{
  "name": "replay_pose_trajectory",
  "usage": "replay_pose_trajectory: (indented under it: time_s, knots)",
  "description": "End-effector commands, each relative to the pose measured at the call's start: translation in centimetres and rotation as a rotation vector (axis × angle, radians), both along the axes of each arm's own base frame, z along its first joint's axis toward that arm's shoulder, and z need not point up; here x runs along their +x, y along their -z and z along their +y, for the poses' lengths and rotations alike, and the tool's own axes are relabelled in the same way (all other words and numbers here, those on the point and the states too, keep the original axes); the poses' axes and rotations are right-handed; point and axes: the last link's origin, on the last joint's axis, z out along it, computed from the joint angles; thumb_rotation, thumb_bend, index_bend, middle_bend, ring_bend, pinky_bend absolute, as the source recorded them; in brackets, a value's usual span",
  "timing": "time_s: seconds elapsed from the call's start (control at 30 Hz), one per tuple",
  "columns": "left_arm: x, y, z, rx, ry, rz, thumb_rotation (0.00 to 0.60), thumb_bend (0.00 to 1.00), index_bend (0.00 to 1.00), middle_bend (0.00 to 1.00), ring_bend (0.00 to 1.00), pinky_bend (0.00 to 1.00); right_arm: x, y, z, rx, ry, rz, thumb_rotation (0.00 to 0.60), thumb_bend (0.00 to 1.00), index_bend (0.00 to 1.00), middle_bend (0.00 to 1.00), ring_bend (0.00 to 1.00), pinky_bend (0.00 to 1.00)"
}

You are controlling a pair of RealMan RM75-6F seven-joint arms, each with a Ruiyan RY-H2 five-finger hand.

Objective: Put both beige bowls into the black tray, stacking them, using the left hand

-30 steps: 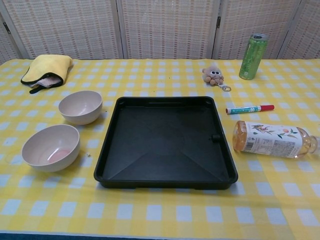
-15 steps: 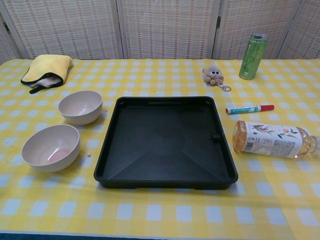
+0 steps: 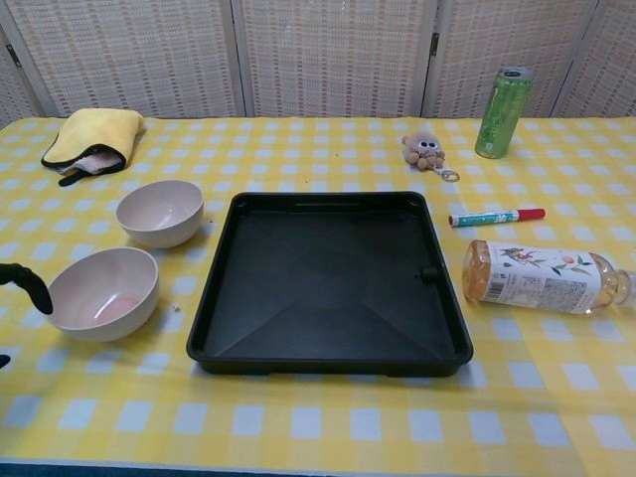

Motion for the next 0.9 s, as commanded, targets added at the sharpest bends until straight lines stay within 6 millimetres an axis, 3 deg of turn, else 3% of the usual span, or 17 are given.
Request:
replay_pose_trajectory:
  time_s: [0.03, 0.43, 0.9]
  knots:
    - [0.7, 1.2, 0.5, -0.028, 0.003, 0.006, 0.600, 0.38, 0.39, 1.00, 0.97, 1.00, 0.0, -0.1, 0.0, -0.002, -0.001, -0.001, 0.600, 0.31, 0.00, 0.00, 0.00, 0.00]
    - [1.5, 2.5, 2.1, 0.004, 0.026, -0.010, 0.600, 0.38, 0.40, 1.00, 0.98, 1.00, -0.1, -0.2, 0.0, 0.002, 0.007, -0.008, 0.600, 0.31, 0.00, 0.00, 0.00, 0.00]
    - [1.3, 3.9, 3.7, 0.000, 0.025, -0.005, 0.600, 0.41, 0.58, 1.00, 0.99, 1.00, -0.4, -0.4, -0.3, 0.002, 0.026, -0.006, 0.600, 0.31, 0.00, 0.00, 0.00, 0.00]
